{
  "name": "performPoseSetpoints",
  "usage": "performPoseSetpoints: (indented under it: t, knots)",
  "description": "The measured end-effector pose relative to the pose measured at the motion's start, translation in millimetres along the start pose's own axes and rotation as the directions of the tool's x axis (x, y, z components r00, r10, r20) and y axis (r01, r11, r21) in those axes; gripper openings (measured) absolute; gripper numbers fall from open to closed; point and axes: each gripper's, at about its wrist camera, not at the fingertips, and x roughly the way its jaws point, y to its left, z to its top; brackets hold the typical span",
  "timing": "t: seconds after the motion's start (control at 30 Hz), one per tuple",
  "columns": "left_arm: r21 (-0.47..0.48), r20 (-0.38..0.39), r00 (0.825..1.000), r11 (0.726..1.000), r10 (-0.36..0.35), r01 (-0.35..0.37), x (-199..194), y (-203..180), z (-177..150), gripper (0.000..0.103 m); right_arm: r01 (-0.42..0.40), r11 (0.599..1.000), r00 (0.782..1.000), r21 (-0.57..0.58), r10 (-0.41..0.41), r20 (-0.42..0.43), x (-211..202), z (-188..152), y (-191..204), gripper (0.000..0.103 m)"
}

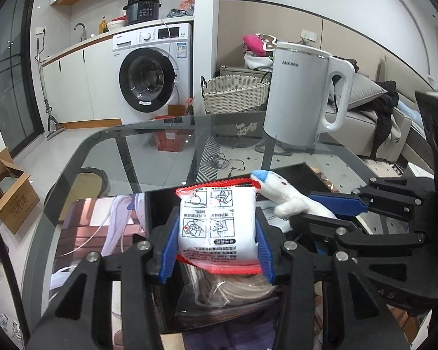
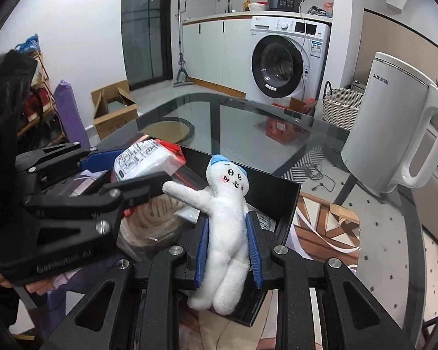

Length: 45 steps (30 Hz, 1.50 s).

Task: Organize soft objects
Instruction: 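Release the plush toy into the box while the left tool releases the wipe pack, then reach the right tool to the white foam piece and grasp it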

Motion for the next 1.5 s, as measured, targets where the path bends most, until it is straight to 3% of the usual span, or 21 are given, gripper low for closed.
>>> performPoseSetpoints:
  t: [0.37, 0.47, 0.53, 0.67, 0.73, 0.83, 0.97, 1.03, 1.2, 1.5]
  knots:
    - [0.011, -0.031, 1.000, 1.000, 0.002, -0.001, 11, 1, -3, 0.045, -0.009, 0.999, 0.997, -0.033, 0.007, -0.075, 17, 5, 5, 0.025]
    - [0.029, -0.041, 0.999, 1.000, 0.004, -0.003, 13, -1, -2, 0.046, -0.031, 0.999, 0.997, -0.031, 0.028, -0.071, 15, 4, 4, 0.033]
    - [0.025, -0.044, 0.999, 1.000, -0.002, 0.004, 12, 0, -2, 0.046, -0.023, 0.999, 0.999, -0.037, 0.022, -0.036, 5, 1, 4, 0.050]
    - [0.028, -0.054, 0.998, 0.999, -0.017, 0.019, 9, -1, -3, 0.064, -0.011, 0.999, 1.000, -0.040, 0.012, 0.019, -18, -4, 2, 0.064]
    - [0.033, -0.049, 0.999, 0.999, -0.011, 0.013, 4, -3, -4, 0.067, -0.005, 1.000, 1.000, -0.030, 0.006, 0.030, -27, -7, -1, 0.070]
    - [0.022, -0.028, 1.000, 1.000, -0.013, 0.013, -6, -2, -5, 0.081, -0.004, 1.000, 0.999, -0.016, 0.005, 0.052, -43, -13, -6, 0.084]
    - [-0.003, -0.002, 0.999, 0.999, -0.044, 0.044, -24, -1, -5, 0.102, -0.015, 1.000, 0.996, 0.000, 0.015, 0.091, -65, -21, -8, 0.095]
    - [-0.008, 0.023, 0.998, 0.998, -0.056, 0.056, -37, -2, -7, 0.103, 0.004, 1.000, 0.994, 0.007, -0.005, 0.108, -74, -26, -7, 0.102]
    - [0.038, 0.039, 0.997, 0.998, -0.060, 0.058, -63, -10, -16, 0.103, 0.025, 0.999, 0.992, 0.033, -0.029, 0.125, -93, -37, -9, 0.102]
    - [0.067, 0.028, 0.998, 0.997, -0.048, 0.046, -89, -9, -41, 0.103, 0.010, 0.995, 0.998, 0.098, -0.017, 0.068, -104, -73, -12, 0.103]
